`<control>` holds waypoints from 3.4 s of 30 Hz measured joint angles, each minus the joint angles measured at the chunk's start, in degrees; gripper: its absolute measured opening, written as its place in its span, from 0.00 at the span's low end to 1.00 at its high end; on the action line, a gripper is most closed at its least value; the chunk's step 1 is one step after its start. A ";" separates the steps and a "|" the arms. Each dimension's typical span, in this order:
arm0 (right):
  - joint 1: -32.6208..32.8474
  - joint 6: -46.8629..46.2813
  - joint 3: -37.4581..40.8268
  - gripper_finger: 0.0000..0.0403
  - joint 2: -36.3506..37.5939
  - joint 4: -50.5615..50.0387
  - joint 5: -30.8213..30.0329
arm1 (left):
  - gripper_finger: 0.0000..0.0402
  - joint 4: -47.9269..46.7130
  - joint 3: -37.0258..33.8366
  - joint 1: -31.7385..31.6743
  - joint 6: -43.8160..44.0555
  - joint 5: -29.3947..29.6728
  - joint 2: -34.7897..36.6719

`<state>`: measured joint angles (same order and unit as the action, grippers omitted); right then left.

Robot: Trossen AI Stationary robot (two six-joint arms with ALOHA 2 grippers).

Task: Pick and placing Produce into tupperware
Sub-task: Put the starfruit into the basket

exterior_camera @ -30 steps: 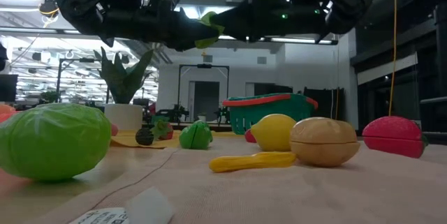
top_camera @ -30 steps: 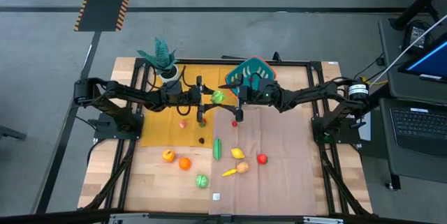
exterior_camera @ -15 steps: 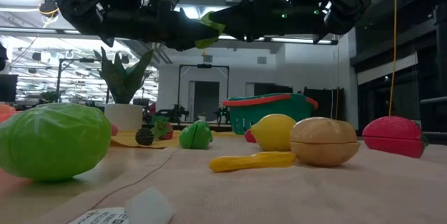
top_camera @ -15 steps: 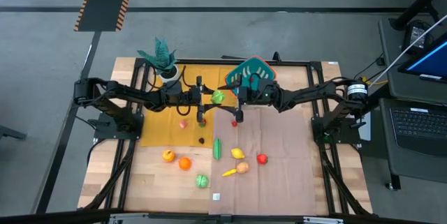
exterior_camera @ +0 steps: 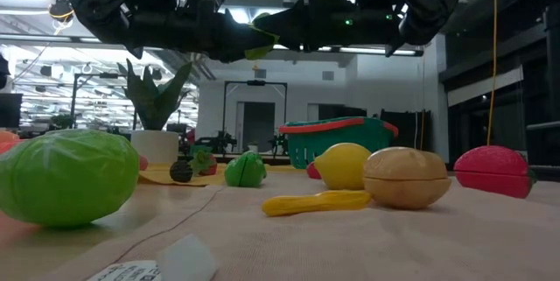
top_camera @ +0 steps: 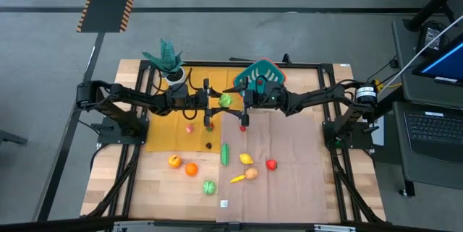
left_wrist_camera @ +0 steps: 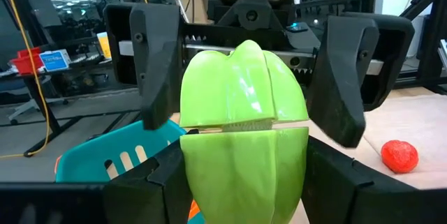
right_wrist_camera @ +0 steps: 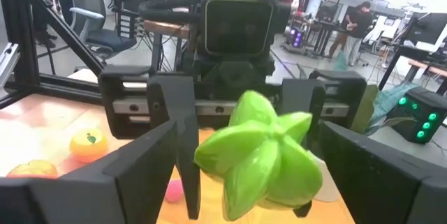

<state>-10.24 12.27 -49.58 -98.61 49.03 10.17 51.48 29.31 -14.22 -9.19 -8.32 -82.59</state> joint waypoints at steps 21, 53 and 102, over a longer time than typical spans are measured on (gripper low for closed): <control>-0.04 0.11 0.00 0.55 0.00 0.01 -0.01 | 0.52 0.07 0.02 -0.01 -0.15 0.02 0.02; -0.11 -0.03 0.00 0.54 0.00 -0.14 -1.22 | 0.70 0.59 0.08 -0.52 -1.89 0.42 0.02; -10.68 -7.27 1.38 0.54 17.14 -35.09 -31.59 | 0.88 -34.19 0.04 -9.16 -7.06 0.39 19.02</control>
<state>-20.92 5.00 -48.21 -81.47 13.93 -21.42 17.30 29.34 -23.37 -16.25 -7.92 -63.57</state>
